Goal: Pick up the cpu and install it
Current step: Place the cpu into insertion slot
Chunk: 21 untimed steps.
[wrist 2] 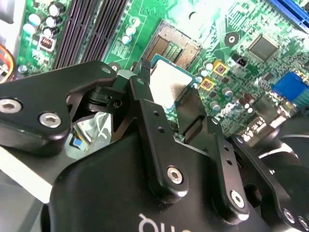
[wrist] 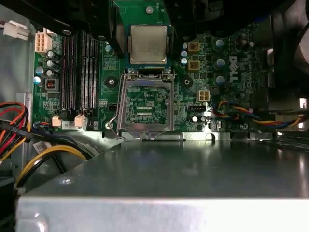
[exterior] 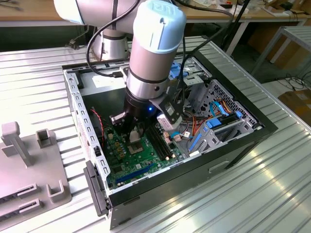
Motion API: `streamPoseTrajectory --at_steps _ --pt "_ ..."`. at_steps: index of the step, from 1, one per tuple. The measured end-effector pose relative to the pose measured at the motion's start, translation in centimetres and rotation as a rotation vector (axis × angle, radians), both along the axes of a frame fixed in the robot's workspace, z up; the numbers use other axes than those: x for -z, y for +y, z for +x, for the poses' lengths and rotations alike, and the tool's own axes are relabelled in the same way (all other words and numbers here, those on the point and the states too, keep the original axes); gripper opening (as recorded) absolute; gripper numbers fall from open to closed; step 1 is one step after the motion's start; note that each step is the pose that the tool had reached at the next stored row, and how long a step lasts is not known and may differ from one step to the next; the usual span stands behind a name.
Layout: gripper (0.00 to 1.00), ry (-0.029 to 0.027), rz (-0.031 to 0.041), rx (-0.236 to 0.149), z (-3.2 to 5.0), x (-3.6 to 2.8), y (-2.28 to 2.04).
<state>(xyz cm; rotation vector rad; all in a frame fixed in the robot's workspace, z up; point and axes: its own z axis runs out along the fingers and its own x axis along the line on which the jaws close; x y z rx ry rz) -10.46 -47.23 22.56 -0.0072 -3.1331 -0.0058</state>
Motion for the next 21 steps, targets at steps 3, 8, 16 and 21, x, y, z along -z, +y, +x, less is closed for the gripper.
streamPoseTrajectory --at_steps 3,8,16,21 --pt "0.47 0.0000 0.0001 0.000 0.04 0.49 -0.46" --pt "0.47 0.0013 -0.0001 0.000 0.04 1.30 -0.89" --pt "0.47 0.0026 0.0003 0.000 0.10 1.80 -1.31" --pt "0.47 0.0029 0.0000 0.000 0.13 2.02 -1.31"
